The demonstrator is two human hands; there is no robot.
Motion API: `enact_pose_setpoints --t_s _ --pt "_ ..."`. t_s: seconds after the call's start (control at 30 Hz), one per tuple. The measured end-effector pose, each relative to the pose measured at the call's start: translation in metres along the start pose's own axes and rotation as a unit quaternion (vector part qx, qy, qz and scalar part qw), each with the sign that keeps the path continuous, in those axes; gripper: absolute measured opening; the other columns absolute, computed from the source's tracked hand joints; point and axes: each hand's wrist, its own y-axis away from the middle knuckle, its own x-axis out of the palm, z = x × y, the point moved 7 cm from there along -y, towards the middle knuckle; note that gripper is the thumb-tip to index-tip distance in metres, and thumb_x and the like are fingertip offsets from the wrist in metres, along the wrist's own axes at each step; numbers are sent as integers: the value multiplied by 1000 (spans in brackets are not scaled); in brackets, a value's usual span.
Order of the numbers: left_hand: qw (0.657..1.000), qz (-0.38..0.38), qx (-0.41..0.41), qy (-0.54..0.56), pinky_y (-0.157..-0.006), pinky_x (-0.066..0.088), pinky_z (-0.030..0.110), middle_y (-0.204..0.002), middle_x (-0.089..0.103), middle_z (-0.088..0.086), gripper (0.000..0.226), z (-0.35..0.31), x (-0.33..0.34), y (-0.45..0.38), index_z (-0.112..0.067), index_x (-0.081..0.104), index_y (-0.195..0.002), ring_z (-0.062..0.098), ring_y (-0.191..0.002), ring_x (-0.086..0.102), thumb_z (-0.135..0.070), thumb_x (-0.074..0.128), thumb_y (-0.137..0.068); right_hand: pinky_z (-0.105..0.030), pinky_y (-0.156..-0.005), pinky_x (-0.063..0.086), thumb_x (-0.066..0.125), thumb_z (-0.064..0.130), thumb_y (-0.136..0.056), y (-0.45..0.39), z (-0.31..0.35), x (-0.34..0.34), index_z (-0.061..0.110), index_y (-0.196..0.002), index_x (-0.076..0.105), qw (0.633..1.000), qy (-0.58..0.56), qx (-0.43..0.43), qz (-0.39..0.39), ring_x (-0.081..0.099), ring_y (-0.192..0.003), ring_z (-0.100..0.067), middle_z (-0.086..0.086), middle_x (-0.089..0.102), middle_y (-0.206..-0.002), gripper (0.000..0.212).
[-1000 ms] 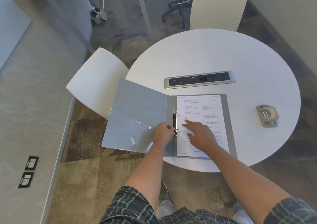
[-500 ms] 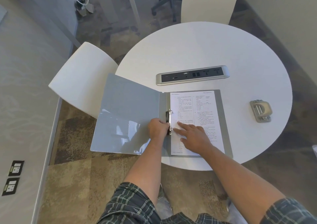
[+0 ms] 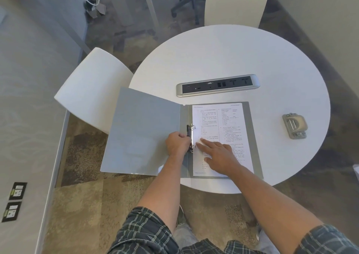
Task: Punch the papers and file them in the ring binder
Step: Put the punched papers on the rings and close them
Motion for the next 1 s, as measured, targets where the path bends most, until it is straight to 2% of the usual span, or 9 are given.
enact_pose_setpoints --t_s 0.1,0.2,0.3,0.4,0.43,0.53,0.7,0.87,1.0 --pt "998 34 43 29 -47 47 18 -74 70 -4 12 -5 7 8 -14 72 -84 12 -62 64 -7 69 -74 -50 -118 23 54 34 -102 1 -1 -1 45 -163 4 1000 -24 8 -5 30 -151 -19 16 20 -171 80" --pt "995 62 68 44 -56 52 21 -78 73 -3 11 -7 14 12 -16 75 -88 13 -68 67 -10 70 -81 -52 -117 26 59 36 -100 1 -2 -2 47 -160 -13 999 -28 11 -11 36 -148 -22 12 30 -168 94" --pt "994 71 78 38 -59 51 17 -80 76 -6 10 -4 15 11 -21 80 -88 10 -71 70 -16 71 -88 -52 -116 27 57 36 -101 0 1 -2 48 -158 -20 1000 -14 3 -14 35 -148 -22 12 27 -169 96" --pt "994 72 85 13 -52 44 6 -79 75 -8 4 3 14 9 -20 80 -87 4 -70 67 -18 77 -88 -53 -117 25 53 35 -102 0 3 0 49 -161 -8 1000 2 -2 -15 30 -151 -20 15 17 -172 86" --pt "994 70 88 14 -54 46 8 -81 75 -6 1 4 14 9 -18 79 -88 5 -71 67 -18 79 -87 -53 -117 25 52 35 -102 -1 3 0 48 -162 -1 1000 8 -3 -14 29 -151 -21 15 16 -172 81" --pt "995 56 82 9 -67 54 20 -89 76 1 15 8 13 8 -13 77 -95 13 -78 69 -21 82 -84 -53 -117 26 51 37 -103 -3 4 1 47 -162 14 999 39 -6 -10 27 -152 -22 12 15 -172 70" --pt "997 33 75 12 -63 50 21 -82 76 0 19 13 9 8 -12 76 -86 13 -73 68 -28 85 -81 -51 -115 28 53 40 -102 -5 9 -3 46 -160 21 998 58 -2 -4 28 -151 -23 10 17 -172 67" --pt "996 29 87 -11 -63 52 26 -76 74 0 21 12 11 11 -13 74 -80 14 -70 67 -31 84 -82 -50 -113 31 51 49 -101 -7 13 -11 43 -156 35 998 54 10 -18 35 -148 -21 10 29 -167 58" --pt "996 18 89 -11 -62 54 29 -74 74 1 21 13 9 13 -12 74 -77 13 -65 64 -29 85 -81 -47 -108 35 50 63 -97 -8 18 -19 37 -151 44 996 69 15 -53 46 -141 -20 9 46 -159 60"
